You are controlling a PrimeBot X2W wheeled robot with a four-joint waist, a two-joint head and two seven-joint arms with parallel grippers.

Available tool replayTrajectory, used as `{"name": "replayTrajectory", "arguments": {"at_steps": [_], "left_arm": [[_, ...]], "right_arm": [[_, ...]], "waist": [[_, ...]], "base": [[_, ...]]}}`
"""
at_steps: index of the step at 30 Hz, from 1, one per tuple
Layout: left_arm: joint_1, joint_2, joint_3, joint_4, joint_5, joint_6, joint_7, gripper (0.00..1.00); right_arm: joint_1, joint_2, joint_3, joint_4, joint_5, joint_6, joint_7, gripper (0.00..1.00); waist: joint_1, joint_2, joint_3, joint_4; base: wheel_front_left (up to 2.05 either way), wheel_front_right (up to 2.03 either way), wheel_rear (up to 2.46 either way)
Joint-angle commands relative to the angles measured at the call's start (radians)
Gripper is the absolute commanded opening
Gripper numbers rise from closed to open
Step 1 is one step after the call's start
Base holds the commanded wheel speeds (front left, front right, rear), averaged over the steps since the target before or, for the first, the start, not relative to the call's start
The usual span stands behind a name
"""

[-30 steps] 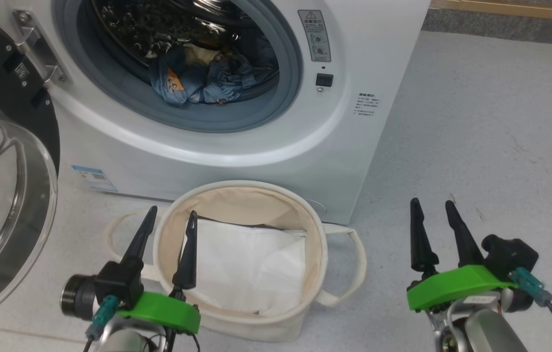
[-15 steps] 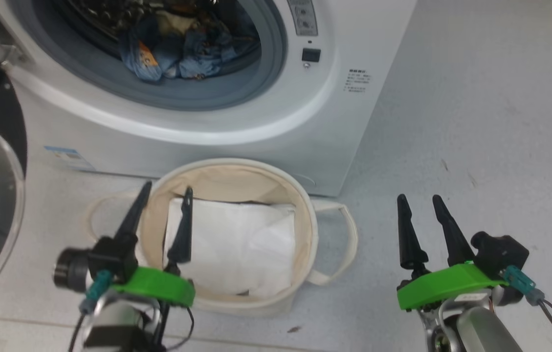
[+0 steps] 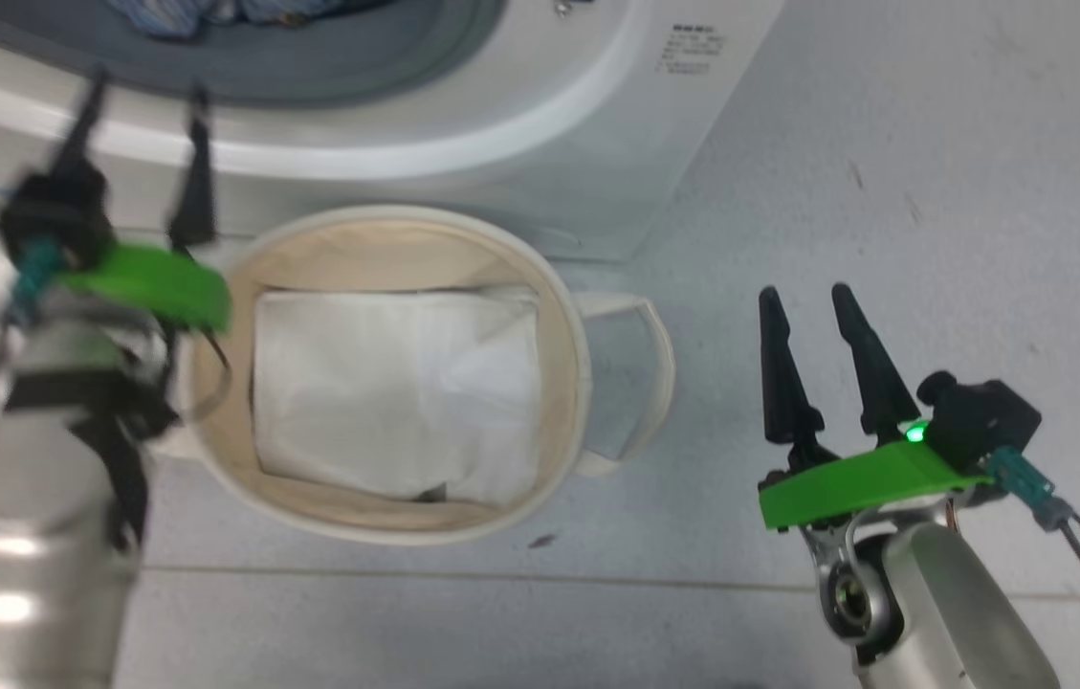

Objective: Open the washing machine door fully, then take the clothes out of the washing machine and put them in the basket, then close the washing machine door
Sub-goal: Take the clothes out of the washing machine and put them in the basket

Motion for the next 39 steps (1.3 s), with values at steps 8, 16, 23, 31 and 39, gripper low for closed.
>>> {"name": "replayTrajectory", "arguments": {"at_steps": [8,16,23,31,39], "left_arm": [[-0.328,0.157,0.039,0.162,0.068,0.053,0.139,1.00],[-0.535,0.190,-0.010,0.334,0.130,0.095,0.229,1.00],[-0.616,0.199,-0.047,0.436,0.181,0.164,0.278,1.00],[-0.677,0.212,-0.106,0.552,0.237,0.209,0.312,1.00],[-0.717,0.194,-0.146,0.618,0.246,0.196,0.280,0.00]], "right_arm": [[-0.078,0.003,0.046,-0.056,0.038,0.000,-0.012,1.00],[-0.107,0.003,0.055,-0.064,0.070,0.000,-0.012,1.00],[-0.114,0.003,0.062,-0.073,0.077,0.000,-0.012,1.00],[-0.120,0.003,0.063,-0.086,0.072,0.000,-0.012,1.00],[-0.133,0.003,0.072,-0.092,0.061,0.000,-0.012,1.00]], "waist": [[0.0000,0.0000,0.174,-0.098],[0.0000,0.0000,0.229,-0.136],[0.0000,0.0000,0.250,-0.149],[0.0000,0.0000,0.278,-0.154],[0.0000,0.0000,0.302,-0.139]], "base": [[0.00,0.00,0.00],[0.00,0.00,0.00],[0.00,0.00,0.00],[0.00,0.00,0.00],[0.00,0.00,0.00]]}}
